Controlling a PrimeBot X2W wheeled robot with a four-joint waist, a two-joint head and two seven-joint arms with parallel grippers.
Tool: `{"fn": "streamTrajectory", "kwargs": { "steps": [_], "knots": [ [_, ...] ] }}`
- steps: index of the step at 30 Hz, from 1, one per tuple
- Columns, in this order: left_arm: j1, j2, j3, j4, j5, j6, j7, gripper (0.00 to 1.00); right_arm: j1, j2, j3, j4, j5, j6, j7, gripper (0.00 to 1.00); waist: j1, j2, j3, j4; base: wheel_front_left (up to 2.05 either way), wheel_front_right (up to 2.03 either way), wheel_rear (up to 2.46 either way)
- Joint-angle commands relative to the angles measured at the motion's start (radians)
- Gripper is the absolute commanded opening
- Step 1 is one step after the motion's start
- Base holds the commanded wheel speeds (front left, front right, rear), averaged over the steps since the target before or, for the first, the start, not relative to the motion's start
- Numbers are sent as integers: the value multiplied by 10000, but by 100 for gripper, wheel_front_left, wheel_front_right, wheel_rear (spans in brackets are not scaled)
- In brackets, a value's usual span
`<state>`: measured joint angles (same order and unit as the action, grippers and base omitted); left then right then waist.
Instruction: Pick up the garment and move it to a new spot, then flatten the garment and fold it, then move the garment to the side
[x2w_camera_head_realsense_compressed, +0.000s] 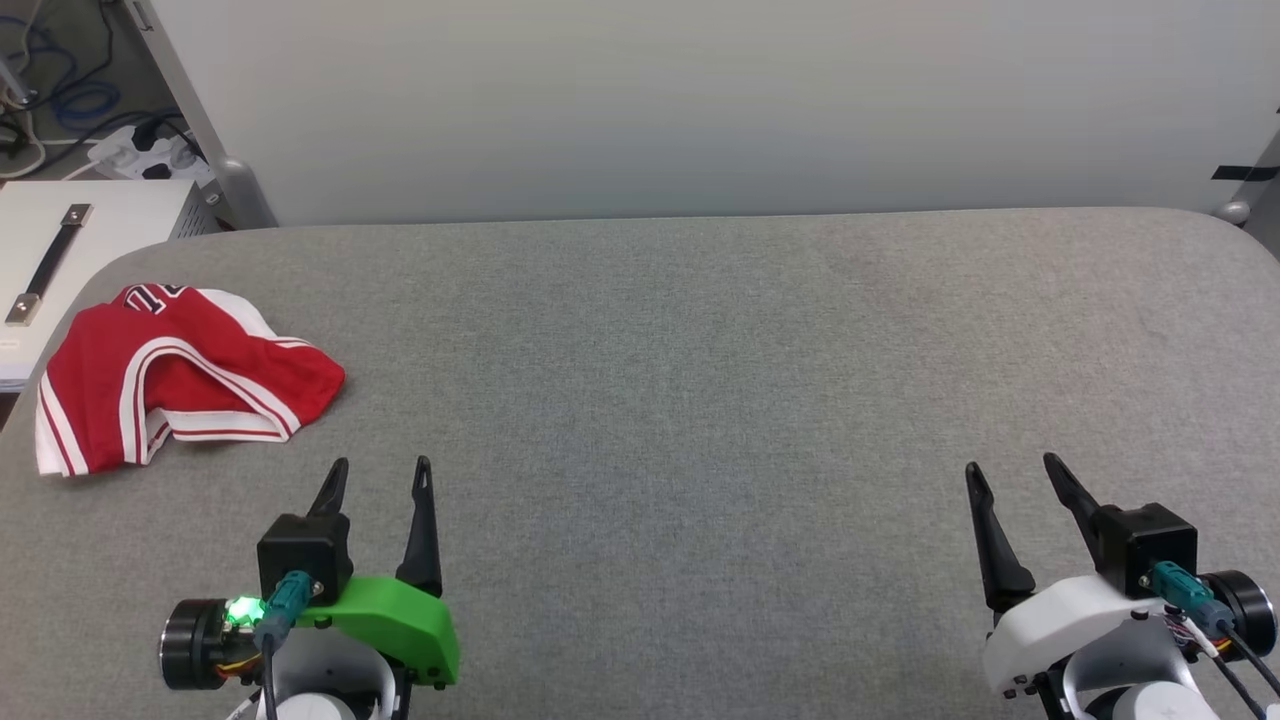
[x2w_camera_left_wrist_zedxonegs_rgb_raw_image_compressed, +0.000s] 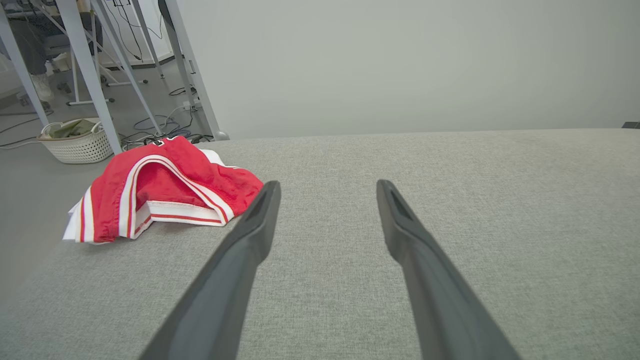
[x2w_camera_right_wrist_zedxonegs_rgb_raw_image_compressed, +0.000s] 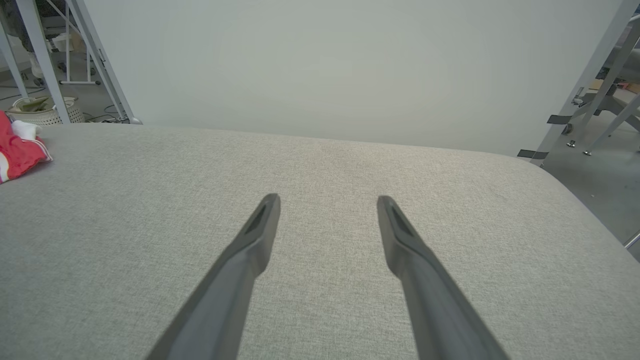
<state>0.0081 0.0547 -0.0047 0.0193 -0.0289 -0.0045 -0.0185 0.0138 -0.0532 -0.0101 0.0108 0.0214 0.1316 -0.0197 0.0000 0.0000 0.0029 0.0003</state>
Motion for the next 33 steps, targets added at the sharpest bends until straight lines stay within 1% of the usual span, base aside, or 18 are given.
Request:
{"fn": "streamTrajectory", "kwargs": {
  "steps": [1,22,33],
  "knots": [
    [5,-5,-24,51,-118,-31,-109,100,10,3,-41,46,57,-1,-130,100,0,0,8,1,0,0,0],
    [-23,-13,-140,463,-595,-134,-545,100,-12,8,-71,-15,218,-3,-560,100,0,0,71,31,0,0,0],
    [-13,-17,-175,441,-846,-253,-816,100,-11,12,-73,-162,371,-4,-827,100,0,0,93,71,0,0,0]
  ]
}}
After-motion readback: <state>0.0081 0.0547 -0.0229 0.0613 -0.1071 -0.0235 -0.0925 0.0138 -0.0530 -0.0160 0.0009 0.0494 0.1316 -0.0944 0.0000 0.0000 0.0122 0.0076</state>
